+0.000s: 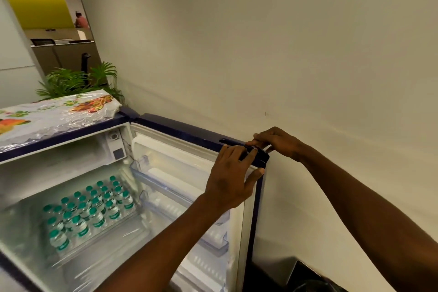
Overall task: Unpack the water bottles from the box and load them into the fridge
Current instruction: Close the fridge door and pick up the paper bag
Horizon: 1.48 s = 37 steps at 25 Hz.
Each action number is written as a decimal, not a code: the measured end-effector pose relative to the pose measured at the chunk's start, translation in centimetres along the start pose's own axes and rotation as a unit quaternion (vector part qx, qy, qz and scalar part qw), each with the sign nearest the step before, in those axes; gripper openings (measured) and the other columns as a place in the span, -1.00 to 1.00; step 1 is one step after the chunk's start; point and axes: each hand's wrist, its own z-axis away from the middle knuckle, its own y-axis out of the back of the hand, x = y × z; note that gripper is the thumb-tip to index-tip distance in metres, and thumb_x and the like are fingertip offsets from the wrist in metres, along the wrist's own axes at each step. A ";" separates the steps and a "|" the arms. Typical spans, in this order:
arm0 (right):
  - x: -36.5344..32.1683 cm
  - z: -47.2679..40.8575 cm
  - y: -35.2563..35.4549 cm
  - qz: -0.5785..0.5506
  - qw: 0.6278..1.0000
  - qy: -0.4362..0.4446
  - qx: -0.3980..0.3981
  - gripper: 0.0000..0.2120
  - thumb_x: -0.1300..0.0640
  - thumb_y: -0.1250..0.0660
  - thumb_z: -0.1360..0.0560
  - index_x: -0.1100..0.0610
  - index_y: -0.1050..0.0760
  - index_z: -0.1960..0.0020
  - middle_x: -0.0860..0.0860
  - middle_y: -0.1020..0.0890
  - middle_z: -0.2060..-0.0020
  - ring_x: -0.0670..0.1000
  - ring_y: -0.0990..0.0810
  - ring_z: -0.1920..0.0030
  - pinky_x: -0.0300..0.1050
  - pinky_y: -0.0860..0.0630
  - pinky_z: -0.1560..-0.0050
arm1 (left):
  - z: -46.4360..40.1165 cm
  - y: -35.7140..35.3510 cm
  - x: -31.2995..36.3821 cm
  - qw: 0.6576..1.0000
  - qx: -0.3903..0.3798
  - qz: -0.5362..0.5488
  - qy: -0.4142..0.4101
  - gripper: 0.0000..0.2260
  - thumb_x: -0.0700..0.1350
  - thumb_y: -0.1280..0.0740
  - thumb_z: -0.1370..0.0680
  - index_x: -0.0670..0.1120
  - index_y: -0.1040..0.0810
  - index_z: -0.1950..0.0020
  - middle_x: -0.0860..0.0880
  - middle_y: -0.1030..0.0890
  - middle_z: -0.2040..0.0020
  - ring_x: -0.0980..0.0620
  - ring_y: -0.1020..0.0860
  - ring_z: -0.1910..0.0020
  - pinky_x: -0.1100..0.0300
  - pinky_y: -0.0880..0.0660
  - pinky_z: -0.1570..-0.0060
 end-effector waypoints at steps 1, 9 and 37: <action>0.1 0.2 -0.3 -0.006 1.000 0.009 -0.007 -0.65 0.00 -0.22 -0.67 -0.06 -0.74 0.13 0.01 -0.75 0.11 0.10 -0.66 -0.02 0.05 -0.57 -0.09 | 0.5 0.4 0.5 1.000 0.004 -0.004 0.015 -0.55 0.23 -0.18 -0.61 -0.02 -0.57 -0.33 -0.06 -0.60 -0.22 -0.08 -0.53 -0.23 -0.11 -0.50 -0.28; -2.6 0.6 -5.8 0.106 0.951 0.291 -0.025 -0.92 0.15 -0.56 -0.44 0.11 -0.67 0.18 -0.05 -0.71 0.04 -0.08 -0.66 -0.05 0.03 -0.57 -0.16 | 6.2 6.2 3.9 0.989 0.076 -0.054 0.118 -0.64 0.23 -0.28 -0.57 -0.04 -0.61 -0.10 -0.05 -0.61 -0.03 -0.02 -0.53 -0.06 0.04 -0.47 -0.29; -18.8 -1.1 -36.0 0.268 0.872 0.410 -0.012 -0.38 -0.37 -0.02 -0.57 -0.16 -0.23 -0.56 0.07 -0.42 -0.42 0.14 -0.37 -0.40 0.16 -0.31 -0.43 | 24.2 29.2 -11.3 0.903 -0.007 -0.342 0.260 -0.57 -0.01 -0.10 -0.58 -0.16 -0.66 -0.18 -0.17 -0.65 -0.22 -0.16 -0.58 -0.28 -0.12 -0.37 -0.42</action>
